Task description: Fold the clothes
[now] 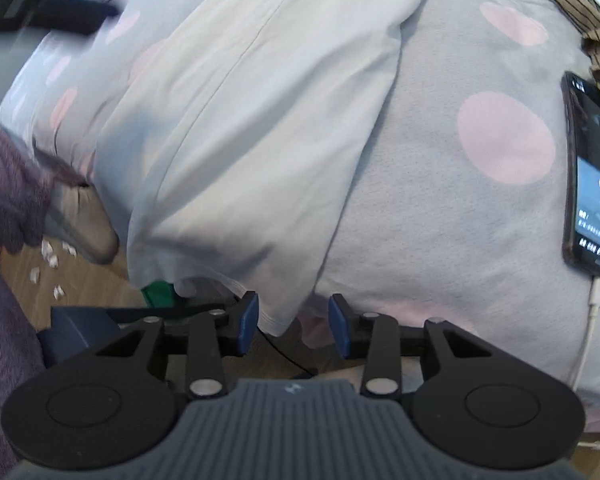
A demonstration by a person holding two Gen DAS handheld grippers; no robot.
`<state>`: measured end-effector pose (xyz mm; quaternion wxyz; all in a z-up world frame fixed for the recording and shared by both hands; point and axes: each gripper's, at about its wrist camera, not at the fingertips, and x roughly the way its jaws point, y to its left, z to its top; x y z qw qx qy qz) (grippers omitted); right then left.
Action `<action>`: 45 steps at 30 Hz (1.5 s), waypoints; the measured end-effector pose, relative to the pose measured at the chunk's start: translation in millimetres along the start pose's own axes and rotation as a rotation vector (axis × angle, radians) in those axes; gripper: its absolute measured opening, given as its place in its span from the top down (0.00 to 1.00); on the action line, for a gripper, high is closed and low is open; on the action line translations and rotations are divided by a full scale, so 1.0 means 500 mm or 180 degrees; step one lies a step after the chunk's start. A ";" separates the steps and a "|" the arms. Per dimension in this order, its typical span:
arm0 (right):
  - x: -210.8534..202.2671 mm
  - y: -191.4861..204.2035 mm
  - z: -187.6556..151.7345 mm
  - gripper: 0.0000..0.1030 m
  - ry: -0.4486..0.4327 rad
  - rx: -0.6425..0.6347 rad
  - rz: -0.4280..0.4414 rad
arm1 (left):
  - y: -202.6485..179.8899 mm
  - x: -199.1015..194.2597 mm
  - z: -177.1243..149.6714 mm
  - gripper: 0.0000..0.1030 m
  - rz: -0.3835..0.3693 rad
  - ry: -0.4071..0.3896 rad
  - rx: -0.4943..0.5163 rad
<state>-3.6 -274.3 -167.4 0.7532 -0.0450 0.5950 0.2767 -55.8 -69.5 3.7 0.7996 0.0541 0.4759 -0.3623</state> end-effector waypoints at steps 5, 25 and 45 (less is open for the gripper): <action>0.001 0.012 -0.001 0.59 -0.0040 -0.0012 -0.0058 | -0.056 0.040 -0.087 0.57 0.0032 0.0209 -0.0134; 0.001 -0.027 -0.008 0.96 0.0195 0.0400 0.0155 | -0.047 0.131 -0.170 1.00 -0.0420 0.0383 -0.0347; 0.013 0.011 -0.013 0.84 0.0624 0.0161 -0.0353 | 0.001 0.205 -0.178 0.81 -0.0280 0.1120 -0.0689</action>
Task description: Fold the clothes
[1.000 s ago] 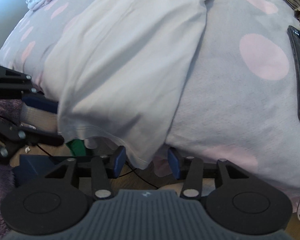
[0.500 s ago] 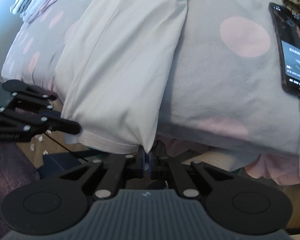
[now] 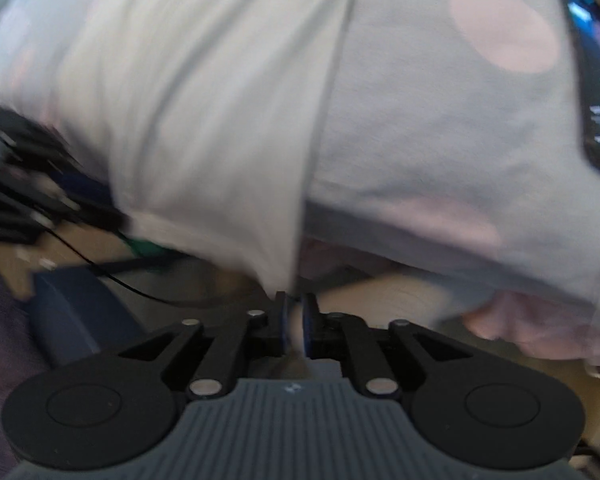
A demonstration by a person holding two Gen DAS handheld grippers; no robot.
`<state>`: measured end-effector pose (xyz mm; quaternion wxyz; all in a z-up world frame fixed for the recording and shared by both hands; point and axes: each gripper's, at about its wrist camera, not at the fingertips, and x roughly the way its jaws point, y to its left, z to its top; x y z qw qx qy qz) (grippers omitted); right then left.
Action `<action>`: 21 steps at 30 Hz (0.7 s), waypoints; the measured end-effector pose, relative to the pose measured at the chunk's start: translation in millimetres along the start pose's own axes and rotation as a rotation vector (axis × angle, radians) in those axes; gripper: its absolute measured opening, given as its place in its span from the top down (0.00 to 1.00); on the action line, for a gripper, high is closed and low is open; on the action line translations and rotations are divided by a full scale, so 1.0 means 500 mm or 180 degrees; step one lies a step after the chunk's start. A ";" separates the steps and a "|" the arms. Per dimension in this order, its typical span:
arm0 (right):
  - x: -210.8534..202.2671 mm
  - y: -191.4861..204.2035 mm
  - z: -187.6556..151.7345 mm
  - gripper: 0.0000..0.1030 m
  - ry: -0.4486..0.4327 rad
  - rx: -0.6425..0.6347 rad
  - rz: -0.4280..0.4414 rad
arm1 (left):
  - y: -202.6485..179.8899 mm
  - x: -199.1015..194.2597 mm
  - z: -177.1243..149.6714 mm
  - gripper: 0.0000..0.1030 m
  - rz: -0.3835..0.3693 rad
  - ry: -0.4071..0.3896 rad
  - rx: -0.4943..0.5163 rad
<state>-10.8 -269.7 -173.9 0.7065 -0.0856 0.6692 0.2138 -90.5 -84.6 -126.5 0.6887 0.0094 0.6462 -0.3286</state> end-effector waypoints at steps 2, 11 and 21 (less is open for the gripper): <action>-0.021 -0.012 0.002 0.84 -0.0084 0.0006 -0.0032 | 0.000 -0.036 0.011 0.81 -0.0055 -0.0097 0.0005; -0.167 -0.031 0.104 0.80 -0.0745 -0.0121 -0.0123 | 0.085 -0.197 0.154 0.59 0.0181 -0.0920 -0.0207; -0.217 -0.147 0.302 0.77 -0.1205 -0.0240 -0.0687 | 0.204 -0.223 0.340 0.58 0.0542 -0.1410 -0.0528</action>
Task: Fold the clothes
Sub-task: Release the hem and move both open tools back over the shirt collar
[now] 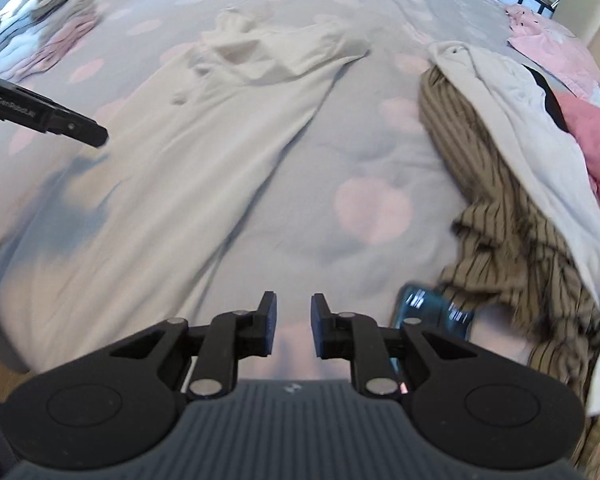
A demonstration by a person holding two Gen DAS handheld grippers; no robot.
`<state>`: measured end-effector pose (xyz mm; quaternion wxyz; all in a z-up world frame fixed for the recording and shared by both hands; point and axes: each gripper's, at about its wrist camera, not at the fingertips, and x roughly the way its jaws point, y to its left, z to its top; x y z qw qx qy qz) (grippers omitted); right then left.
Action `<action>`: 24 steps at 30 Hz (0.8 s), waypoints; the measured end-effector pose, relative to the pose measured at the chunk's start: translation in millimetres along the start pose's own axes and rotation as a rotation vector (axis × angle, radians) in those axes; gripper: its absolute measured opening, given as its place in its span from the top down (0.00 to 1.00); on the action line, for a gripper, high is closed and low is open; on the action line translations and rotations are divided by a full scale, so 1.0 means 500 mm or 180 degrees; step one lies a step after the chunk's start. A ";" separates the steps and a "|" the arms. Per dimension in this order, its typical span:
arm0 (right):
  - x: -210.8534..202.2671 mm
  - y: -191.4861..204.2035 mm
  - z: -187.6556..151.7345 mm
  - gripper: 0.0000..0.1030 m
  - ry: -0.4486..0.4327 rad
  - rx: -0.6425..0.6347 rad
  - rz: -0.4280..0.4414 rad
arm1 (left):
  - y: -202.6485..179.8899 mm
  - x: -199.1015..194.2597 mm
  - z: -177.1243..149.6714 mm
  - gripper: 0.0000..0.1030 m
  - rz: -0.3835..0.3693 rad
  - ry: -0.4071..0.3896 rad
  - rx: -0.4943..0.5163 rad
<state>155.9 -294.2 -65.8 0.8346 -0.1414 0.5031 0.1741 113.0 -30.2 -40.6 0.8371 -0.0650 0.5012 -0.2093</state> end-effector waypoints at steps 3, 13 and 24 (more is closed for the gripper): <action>0.045 -0.047 0.062 0.67 0.0065 0.0170 -0.0144 | 0.016 0.011 0.067 0.54 0.0098 -0.0088 0.0117; 0.142 -0.208 0.334 0.63 -0.0055 0.0834 -0.0269 | 0.092 0.098 0.249 0.53 0.0334 -0.0169 0.0345; 0.254 -0.239 0.513 0.60 -0.0321 0.1077 -0.0259 | 0.160 0.196 0.329 0.51 0.0284 -0.0285 0.0816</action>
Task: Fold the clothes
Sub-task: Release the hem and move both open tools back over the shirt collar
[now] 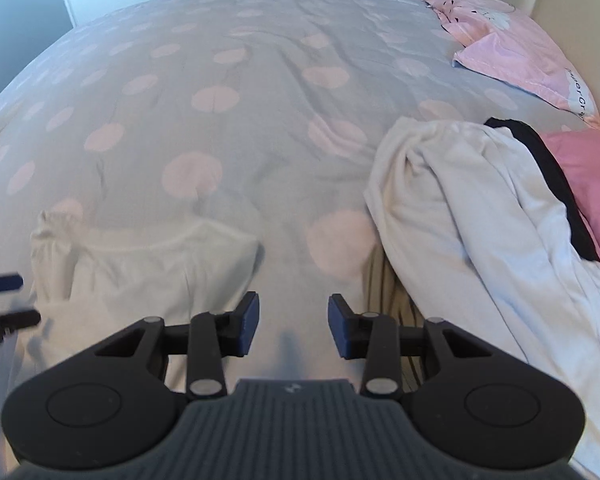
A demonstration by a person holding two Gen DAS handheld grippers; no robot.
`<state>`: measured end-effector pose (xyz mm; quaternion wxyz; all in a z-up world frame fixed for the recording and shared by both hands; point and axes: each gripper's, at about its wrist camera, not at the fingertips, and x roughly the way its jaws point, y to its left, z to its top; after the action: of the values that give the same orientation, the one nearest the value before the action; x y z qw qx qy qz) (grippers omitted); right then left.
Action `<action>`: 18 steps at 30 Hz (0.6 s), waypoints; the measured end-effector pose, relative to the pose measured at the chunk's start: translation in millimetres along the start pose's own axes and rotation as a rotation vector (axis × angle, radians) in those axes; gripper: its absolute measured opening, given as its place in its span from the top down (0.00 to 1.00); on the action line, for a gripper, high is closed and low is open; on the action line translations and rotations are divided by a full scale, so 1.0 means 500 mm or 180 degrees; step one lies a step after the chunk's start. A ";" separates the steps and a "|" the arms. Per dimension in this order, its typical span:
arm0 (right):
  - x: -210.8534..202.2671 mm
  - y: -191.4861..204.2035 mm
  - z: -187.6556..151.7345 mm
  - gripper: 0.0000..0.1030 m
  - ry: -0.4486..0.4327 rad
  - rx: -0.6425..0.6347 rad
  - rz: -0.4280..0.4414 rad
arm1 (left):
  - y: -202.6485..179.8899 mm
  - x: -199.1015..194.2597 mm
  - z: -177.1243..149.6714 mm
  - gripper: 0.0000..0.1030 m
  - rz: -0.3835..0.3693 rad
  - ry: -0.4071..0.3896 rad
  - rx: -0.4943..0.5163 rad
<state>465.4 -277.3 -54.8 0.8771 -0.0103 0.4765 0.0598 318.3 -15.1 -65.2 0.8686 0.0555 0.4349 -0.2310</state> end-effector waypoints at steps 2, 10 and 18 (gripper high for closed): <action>0.018 0.000 0.024 0.60 -0.0022 0.0136 0.0051 | 0.004 0.013 -0.003 0.57 -0.0072 0.0038 0.0009; 0.109 0.028 0.075 0.57 0.0050 0.0277 0.0087 | 0.025 0.023 -0.021 0.96 -0.0254 0.0050 -0.0069; 0.152 0.024 0.068 0.90 0.0067 0.0389 0.0363 | 0.054 -0.048 -0.011 0.98 -0.0451 -0.0073 -0.0310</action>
<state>533.4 -255.6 -99.3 0.8662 0.0698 0.4883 0.0804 314.1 18.8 -52.8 0.8566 -0.0204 0.4385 -0.2711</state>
